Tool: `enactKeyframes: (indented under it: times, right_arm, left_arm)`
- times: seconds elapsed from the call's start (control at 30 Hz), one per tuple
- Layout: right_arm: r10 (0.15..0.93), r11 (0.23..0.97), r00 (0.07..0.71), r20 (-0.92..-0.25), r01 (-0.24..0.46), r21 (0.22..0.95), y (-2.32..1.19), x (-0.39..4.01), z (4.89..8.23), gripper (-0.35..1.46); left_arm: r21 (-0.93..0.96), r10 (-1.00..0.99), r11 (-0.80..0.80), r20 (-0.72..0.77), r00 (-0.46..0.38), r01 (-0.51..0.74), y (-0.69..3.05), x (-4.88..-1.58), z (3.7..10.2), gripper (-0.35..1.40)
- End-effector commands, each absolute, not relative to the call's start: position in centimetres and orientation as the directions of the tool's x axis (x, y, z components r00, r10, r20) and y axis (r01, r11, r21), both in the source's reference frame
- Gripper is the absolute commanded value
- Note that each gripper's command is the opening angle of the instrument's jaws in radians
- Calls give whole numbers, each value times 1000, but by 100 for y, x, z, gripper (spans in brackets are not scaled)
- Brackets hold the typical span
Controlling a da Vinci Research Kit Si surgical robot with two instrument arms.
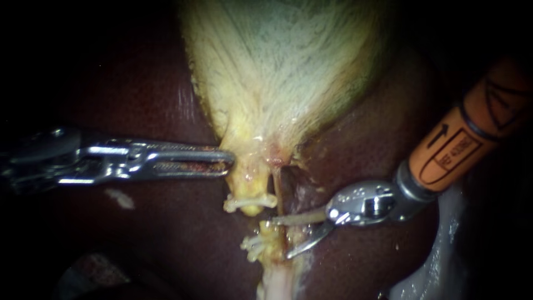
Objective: Go back from the cut left tube
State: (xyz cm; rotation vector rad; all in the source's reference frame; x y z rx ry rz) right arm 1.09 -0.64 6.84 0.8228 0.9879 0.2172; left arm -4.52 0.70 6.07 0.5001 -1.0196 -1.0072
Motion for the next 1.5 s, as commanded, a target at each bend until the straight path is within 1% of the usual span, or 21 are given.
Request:
enactKeyframes:
  times: [0.03, 0.13, 0.2, 0.27, 0.37, 0.47, 0.83, 1.27, 1.5]
  right_arm:
    - [511, 696, 553, -658, 183, 695, -58, 103, 681, 83]
    - [494, 717, 547, -676, 185, 673, -42, 84, 671, 84]
    - [485, 736, 540, -688, 171, 654, -29, 73, 663, 93]
    - [460, 764, 531, -712, 172, 622, -16, 64, 655, 103]
    - [439, 781, 526, -729, 177, 599, -1, 54, 647, 106]
    - [437, 787, 525, -730, 169, 593, 8, 47, 642, 108]
    - [436, 792, 525, -731, 162, 589, 9, 48, 646, 111]
    - [427, 798, 523, -738, 167, 580, 8, 53, 646, 113]
    - [422, 800, 522, -741, 170, 575, 8, 54, 646, 113]
  left_arm:
    - [751, -872, 480, 464, 155, 453, 70, -452, 606, -35]
    - [751, -872, 480, 464, 156, 453, 70, -452, 606, -35]
    - [751, -872, 480, 464, 156, 453, 70, -452, 606, -35]
    - [751, -872, 480, 464, 156, 453, 70, -452, 606, -35]
    - [752, -872, 480, 463, 155, 453, 71, -452, 606, -35]
    - [752, -873, 480, 463, 155, 453, 71, -452, 606, -35]
    - [749, -872, 480, 465, 153, 457, 69, -460, 609, -35]
    - [749, -867, 490, 472, 160, 446, 56, -496, 629, -35]
    - [750, -867, 491, 472, 161, 444, 55, -498, 631, -35]
